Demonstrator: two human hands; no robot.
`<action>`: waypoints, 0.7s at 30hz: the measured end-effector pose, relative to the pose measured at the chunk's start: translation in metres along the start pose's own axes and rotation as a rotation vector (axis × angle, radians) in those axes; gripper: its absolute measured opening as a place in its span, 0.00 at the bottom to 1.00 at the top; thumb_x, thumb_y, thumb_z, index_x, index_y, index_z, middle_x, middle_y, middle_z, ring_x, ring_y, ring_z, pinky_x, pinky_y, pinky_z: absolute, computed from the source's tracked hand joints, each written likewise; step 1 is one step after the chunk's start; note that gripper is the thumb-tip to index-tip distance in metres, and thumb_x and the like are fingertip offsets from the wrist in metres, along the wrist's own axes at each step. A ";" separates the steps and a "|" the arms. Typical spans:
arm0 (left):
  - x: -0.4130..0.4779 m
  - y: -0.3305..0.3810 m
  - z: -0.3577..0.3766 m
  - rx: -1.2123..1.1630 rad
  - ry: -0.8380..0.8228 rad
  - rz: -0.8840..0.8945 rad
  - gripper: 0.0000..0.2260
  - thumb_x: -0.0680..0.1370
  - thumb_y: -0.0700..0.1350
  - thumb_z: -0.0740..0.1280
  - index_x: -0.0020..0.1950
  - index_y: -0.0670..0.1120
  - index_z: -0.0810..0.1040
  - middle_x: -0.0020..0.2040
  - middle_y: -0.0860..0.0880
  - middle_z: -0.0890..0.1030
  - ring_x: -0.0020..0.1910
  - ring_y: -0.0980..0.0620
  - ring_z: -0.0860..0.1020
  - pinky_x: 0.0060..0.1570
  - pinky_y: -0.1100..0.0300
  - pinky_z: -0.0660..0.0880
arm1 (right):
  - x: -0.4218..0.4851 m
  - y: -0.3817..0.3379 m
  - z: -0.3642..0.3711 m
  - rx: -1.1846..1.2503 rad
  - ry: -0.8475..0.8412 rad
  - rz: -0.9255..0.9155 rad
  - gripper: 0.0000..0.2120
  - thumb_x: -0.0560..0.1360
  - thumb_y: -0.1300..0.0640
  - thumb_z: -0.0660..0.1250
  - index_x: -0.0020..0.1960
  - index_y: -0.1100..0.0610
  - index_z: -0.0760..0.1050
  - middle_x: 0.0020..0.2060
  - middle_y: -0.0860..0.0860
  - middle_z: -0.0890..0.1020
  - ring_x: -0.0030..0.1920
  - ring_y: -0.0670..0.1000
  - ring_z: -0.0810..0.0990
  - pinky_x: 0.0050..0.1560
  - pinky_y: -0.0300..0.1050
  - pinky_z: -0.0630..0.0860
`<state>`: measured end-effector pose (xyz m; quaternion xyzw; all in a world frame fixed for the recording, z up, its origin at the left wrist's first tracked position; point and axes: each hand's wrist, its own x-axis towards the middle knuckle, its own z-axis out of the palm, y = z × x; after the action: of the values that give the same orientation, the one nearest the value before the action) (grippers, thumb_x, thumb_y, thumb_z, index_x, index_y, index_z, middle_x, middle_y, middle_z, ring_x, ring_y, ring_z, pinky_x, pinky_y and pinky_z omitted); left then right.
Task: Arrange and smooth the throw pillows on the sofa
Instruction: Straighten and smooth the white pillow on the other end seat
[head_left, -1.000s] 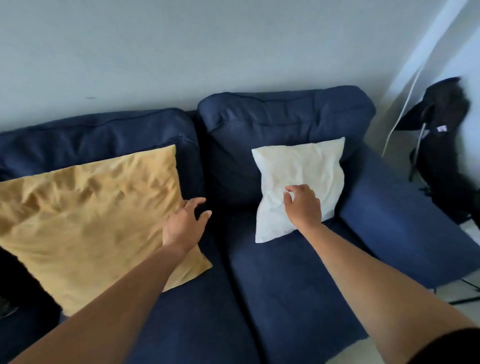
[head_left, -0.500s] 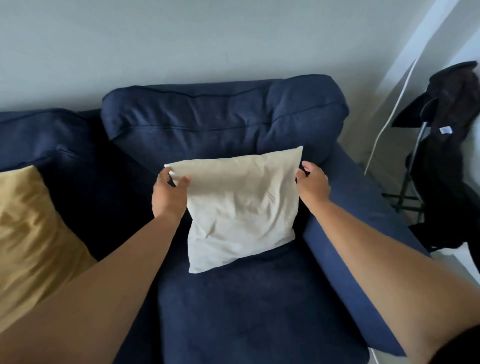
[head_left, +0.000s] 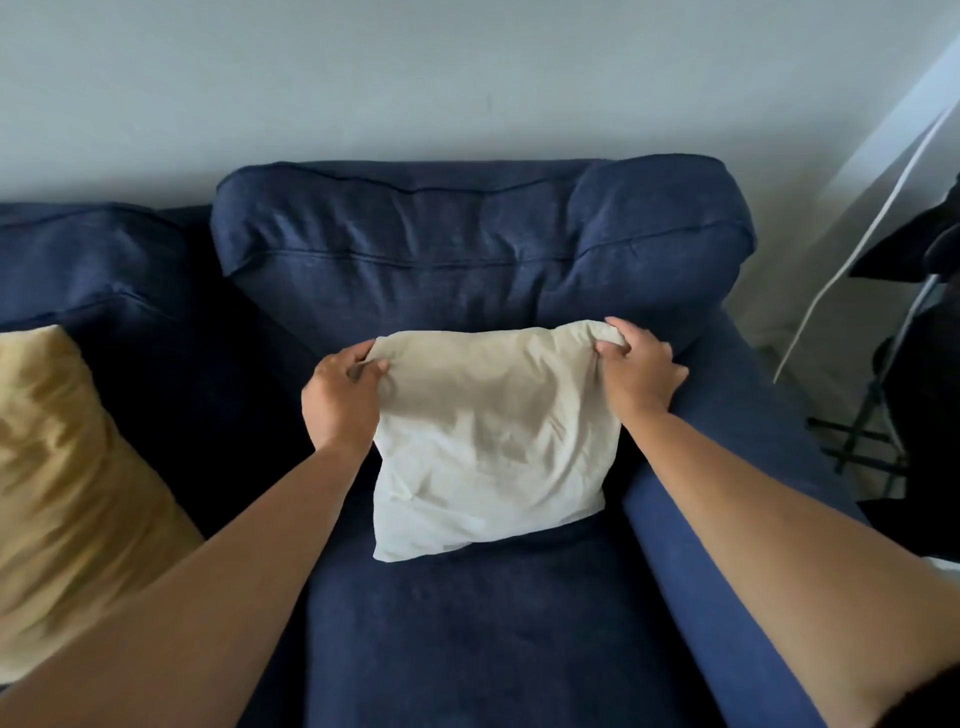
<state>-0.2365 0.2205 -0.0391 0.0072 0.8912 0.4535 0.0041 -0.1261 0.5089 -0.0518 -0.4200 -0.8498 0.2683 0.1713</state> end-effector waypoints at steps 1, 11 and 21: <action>0.002 0.001 -0.004 -0.008 0.020 0.003 0.11 0.78 0.48 0.69 0.60 0.54 0.84 0.53 0.52 0.83 0.53 0.51 0.80 0.51 0.64 0.68 | 0.001 -0.002 -0.003 -0.011 0.046 -0.046 0.15 0.79 0.52 0.65 0.64 0.46 0.79 0.56 0.48 0.83 0.59 0.54 0.74 0.55 0.50 0.57; 0.031 -0.006 -0.032 -0.115 0.091 -0.148 0.06 0.78 0.49 0.69 0.52 0.54 0.84 0.48 0.54 0.84 0.49 0.53 0.80 0.49 0.61 0.71 | 0.003 -0.042 -0.002 -0.009 0.084 -0.140 0.10 0.80 0.54 0.63 0.57 0.49 0.81 0.52 0.49 0.83 0.47 0.52 0.77 0.52 0.46 0.56; 0.012 0.009 -0.031 -0.221 0.085 0.037 0.07 0.80 0.43 0.64 0.48 0.55 0.76 0.55 0.52 0.77 0.46 0.70 0.75 0.49 0.78 0.67 | -0.007 -0.024 -0.035 0.201 0.096 -0.108 0.12 0.82 0.58 0.58 0.60 0.57 0.77 0.55 0.57 0.81 0.51 0.53 0.76 0.50 0.41 0.67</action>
<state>-0.2488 0.2008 -0.0131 0.0038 0.8348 0.5489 -0.0413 -0.1189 0.5026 -0.0098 -0.3668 -0.8308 0.3223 0.2672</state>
